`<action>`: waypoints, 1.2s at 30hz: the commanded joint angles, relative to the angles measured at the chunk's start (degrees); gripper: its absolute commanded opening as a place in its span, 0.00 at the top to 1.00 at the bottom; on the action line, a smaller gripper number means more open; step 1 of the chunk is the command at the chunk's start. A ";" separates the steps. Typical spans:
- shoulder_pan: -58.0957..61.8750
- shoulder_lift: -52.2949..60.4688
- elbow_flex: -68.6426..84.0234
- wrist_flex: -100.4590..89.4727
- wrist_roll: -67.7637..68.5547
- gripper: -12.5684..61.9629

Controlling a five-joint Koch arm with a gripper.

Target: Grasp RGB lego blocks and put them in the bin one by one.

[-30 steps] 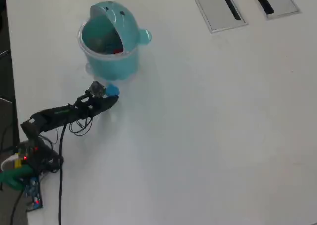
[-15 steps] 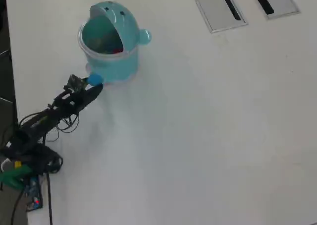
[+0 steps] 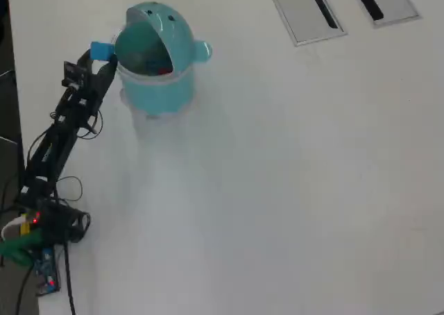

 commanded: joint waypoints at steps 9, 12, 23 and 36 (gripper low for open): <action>-0.09 -12.39 -18.37 -0.62 -0.09 0.73; -0.09 -19.07 -25.84 -0.35 -0.09 0.73; 0.53 -33.75 -39.55 -0.97 -0.88 0.53; 0.18 -32.52 -38.67 -1.85 -0.44 0.47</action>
